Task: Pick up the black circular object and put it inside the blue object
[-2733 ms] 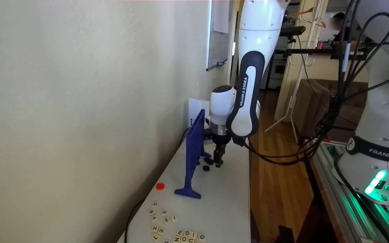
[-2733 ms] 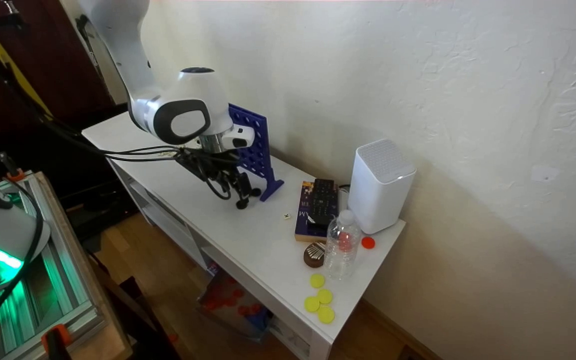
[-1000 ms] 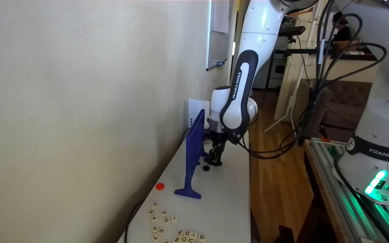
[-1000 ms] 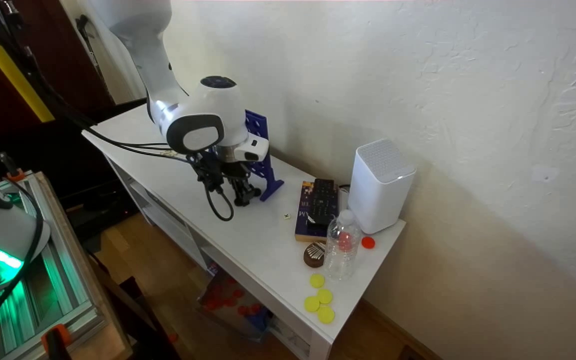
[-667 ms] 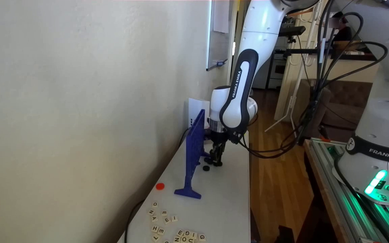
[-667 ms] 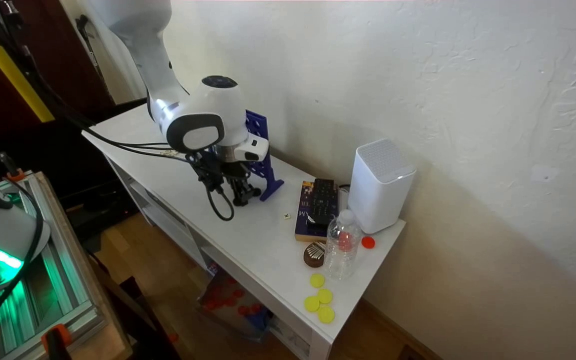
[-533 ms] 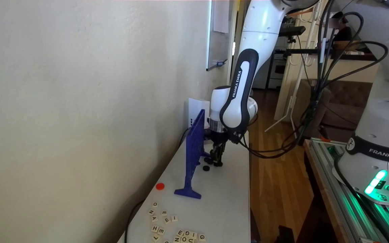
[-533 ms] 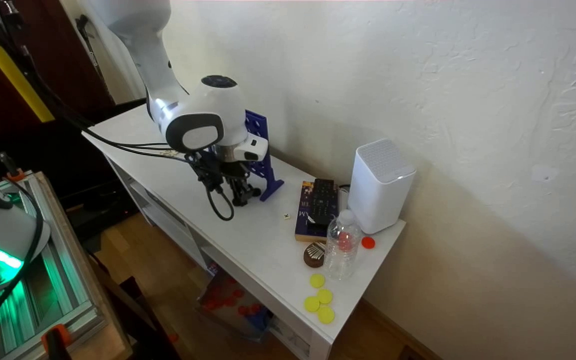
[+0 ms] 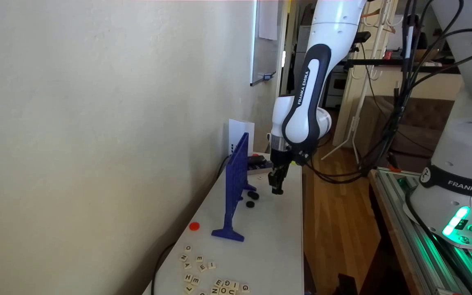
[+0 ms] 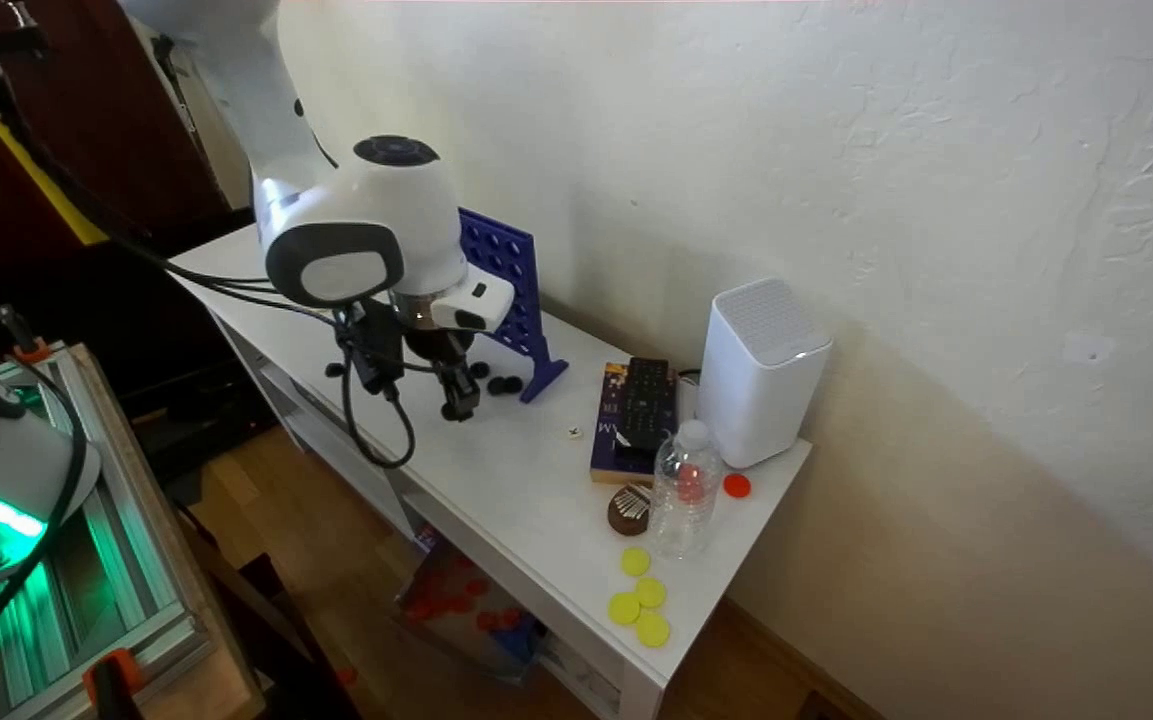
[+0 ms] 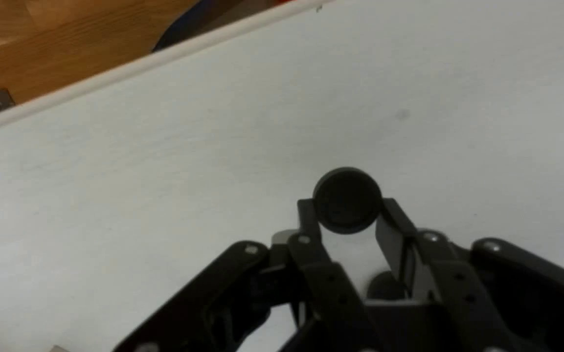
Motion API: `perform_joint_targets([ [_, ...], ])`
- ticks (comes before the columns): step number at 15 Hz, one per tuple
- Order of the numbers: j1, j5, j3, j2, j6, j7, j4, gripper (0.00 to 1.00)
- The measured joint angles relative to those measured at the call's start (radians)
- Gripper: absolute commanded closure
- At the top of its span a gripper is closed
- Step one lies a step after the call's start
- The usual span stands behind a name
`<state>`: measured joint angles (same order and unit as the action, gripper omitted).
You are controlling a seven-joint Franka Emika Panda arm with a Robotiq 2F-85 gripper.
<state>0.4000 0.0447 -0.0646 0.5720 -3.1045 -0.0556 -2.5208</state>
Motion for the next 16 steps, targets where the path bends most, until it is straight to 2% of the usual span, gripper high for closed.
perform_joint_targets([
  [2,0.088,-0.009,-0.051,-0.040,-0.085,-0.016,-0.072,0.90],
  [4,0.226,0.001,-0.148,-0.095,-0.182,-0.036,-0.147,0.90],
  [6,0.374,0.068,-0.248,-0.172,-0.279,-0.033,-0.219,0.90],
  [8,0.529,0.193,-0.357,-0.229,-0.341,-0.001,-0.245,0.90],
  [12,0.831,0.518,-0.575,-0.260,-0.437,0.117,-0.224,0.90],
  [13,0.891,0.599,-0.623,-0.265,-0.461,0.140,-0.220,0.65],
  [15,0.984,0.732,-0.718,-0.271,-0.501,0.203,-0.221,0.65],
  [16,1.000,0.752,-0.740,-0.274,-0.505,0.214,-0.224,0.65],
])
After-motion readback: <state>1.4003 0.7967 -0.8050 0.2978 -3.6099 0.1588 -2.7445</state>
